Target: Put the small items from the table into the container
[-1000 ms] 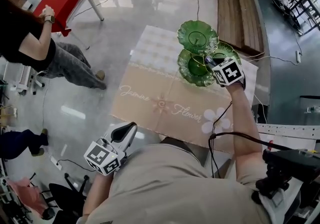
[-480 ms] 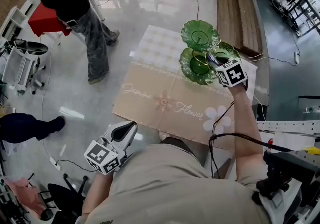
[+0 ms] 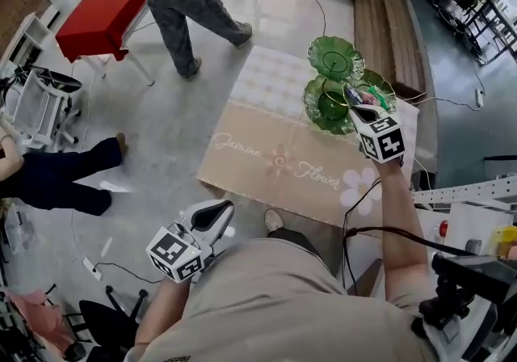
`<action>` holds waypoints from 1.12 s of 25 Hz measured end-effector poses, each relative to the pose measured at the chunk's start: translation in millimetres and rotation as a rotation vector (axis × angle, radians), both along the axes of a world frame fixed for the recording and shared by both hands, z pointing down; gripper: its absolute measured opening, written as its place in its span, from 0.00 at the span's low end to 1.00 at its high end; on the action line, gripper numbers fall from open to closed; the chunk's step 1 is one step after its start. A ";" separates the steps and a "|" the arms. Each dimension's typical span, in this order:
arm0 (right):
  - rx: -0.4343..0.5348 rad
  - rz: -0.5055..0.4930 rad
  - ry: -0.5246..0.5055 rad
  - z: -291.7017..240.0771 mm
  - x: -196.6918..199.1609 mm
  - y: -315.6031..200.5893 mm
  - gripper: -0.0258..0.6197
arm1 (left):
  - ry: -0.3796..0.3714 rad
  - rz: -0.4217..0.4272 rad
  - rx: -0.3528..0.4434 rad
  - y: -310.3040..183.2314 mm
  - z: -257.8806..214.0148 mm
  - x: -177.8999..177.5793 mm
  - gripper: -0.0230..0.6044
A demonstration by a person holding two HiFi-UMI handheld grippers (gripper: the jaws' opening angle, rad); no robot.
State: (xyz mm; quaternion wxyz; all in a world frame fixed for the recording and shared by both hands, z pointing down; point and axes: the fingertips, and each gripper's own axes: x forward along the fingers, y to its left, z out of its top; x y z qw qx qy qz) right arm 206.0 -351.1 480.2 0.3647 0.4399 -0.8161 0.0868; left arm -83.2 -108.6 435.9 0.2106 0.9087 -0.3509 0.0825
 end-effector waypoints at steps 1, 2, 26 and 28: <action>0.002 0.000 -0.015 -0.7 -4.5 10.0 0.07 | 0.002 0.004 0.001 5.0 0.0 -2.3 0.07; 0.003 0.000 -0.036 -1.4 -9.8 20.4 0.07 | 0.004 0.008 0.002 10.1 0.3 -4.9 0.07; -0.010 -0.147 -0.324 3.1 -184.1 295.4 0.06 | 0.017 0.165 0.026 134.2 -4.3 -54.8 0.07; -0.011 -0.153 -0.327 4.2 -188.0 308.7 0.06 | 0.023 0.178 0.029 141.7 -4.1 -52.5 0.07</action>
